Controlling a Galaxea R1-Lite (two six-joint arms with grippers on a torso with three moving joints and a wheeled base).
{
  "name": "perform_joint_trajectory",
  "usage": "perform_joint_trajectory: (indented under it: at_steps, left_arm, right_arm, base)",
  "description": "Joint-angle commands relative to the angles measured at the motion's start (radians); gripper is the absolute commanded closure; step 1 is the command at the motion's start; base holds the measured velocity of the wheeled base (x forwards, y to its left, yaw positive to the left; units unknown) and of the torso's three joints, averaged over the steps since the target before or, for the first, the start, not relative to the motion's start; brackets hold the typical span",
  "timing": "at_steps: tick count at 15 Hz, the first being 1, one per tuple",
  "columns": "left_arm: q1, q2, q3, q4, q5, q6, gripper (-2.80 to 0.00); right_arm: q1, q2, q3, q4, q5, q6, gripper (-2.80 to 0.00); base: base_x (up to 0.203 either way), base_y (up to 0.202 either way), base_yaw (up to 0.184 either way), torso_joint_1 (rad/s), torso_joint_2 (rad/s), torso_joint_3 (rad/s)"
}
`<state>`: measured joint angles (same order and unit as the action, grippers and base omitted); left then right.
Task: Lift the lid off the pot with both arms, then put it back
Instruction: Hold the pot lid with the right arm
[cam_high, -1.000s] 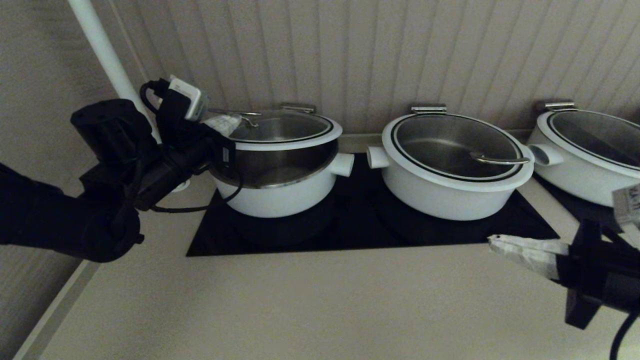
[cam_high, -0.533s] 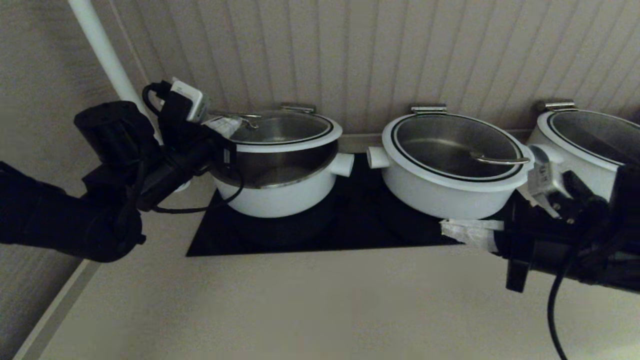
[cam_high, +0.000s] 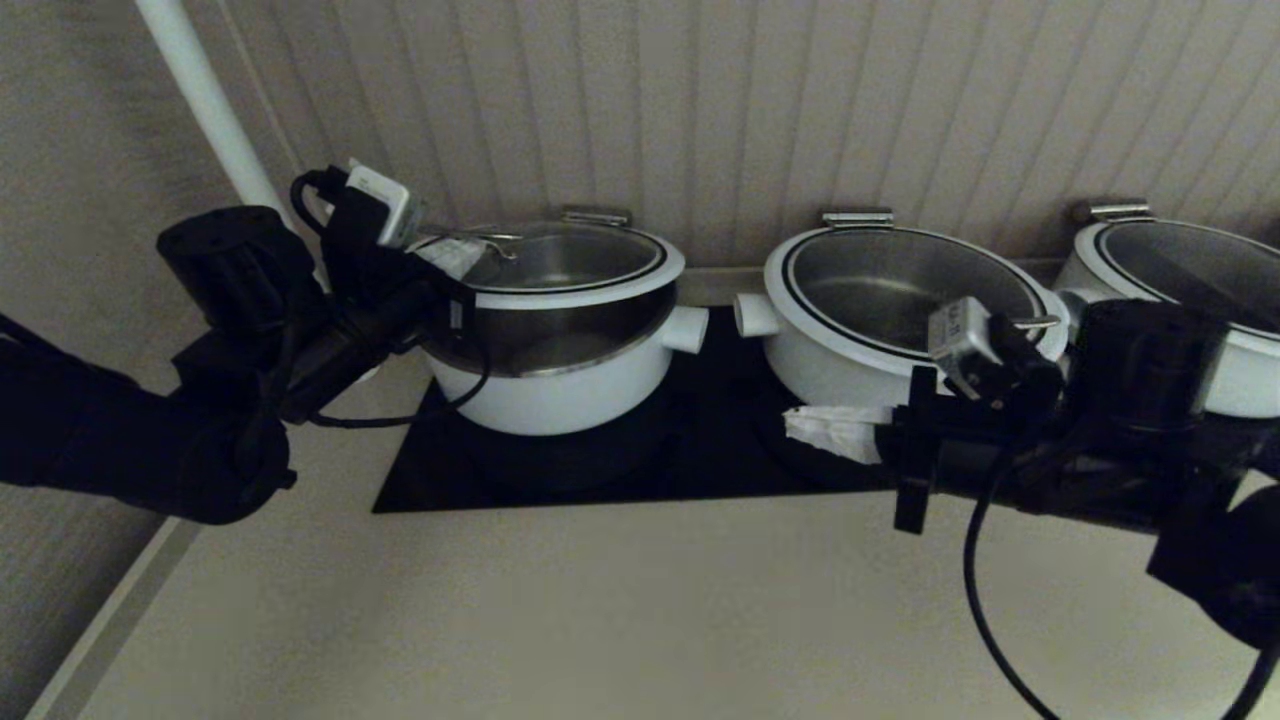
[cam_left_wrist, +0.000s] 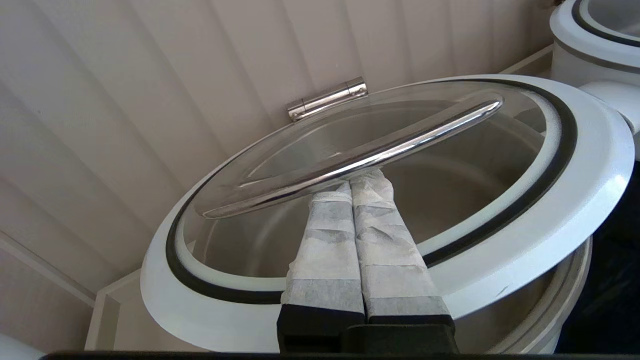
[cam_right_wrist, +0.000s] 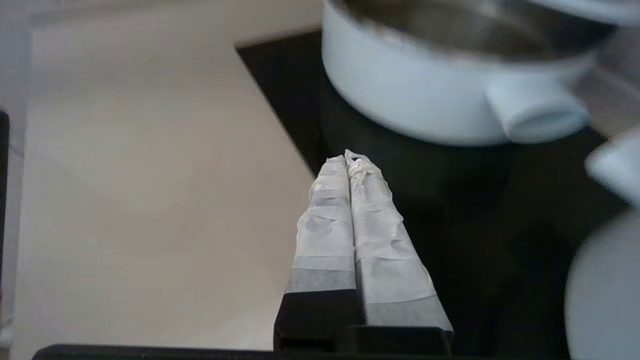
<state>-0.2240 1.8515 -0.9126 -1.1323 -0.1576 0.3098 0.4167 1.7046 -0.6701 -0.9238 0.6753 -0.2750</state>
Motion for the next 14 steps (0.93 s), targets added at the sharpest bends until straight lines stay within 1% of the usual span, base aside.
perform_joint_trajectory:
  at_steps: [1,3,5,7,10,14]
  left_arm:
    - [0.000,0.008,0.000,-0.006,-0.001,0.002,0.00]
    - [0.000,0.013,0.000,-0.006,-0.002,0.002,0.00]
    - [0.000,0.018,-0.011,-0.007,-0.001,0.002,0.00]
    - [0.000,0.026,-0.028,-0.007,0.000,0.002,0.00]
    - [0.000,0.028,-0.037,-0.006,0.001,-0.016,0.00]
    - [0.000,0.028,-0.037,-0.006,0.001,-0.018,0.00]
  right_arm:
    - [0.027,0.043,-0.018,-0.021,0.004,0.013,0.00]
    - [0.035,0.059,-0.032,-0.026,0.004,0.017,0.00]
    - [0.036,0.093,-0.049,-0.070,0.004,0.018,0.00]
    - [0.042,0.125,-0.064,-0.115,0.002,0.036,0.00]
    - [0.044,0.169,-0.115,-0.124,-0.001,0.037,0.00]
    - [0.043,0.249,-0.178,-0.196,-0.015,0.043,0.00]
  base:
    - [0.000,0.000,0.000,0.000,0.00,0.000]
    - [0.000,0.000,0.000,0.000,0.00,0.000]
    - [0.000,0.000,0.000,0.000,0.00,0.000]
    - [0.000,0.000,0.000,0.000,0.00,0.000]
    - [0.000,0.000,0.000,0.000,0.00,0.000]
    - [0.000,0.000,0.000,0.000,0.00,0.000]
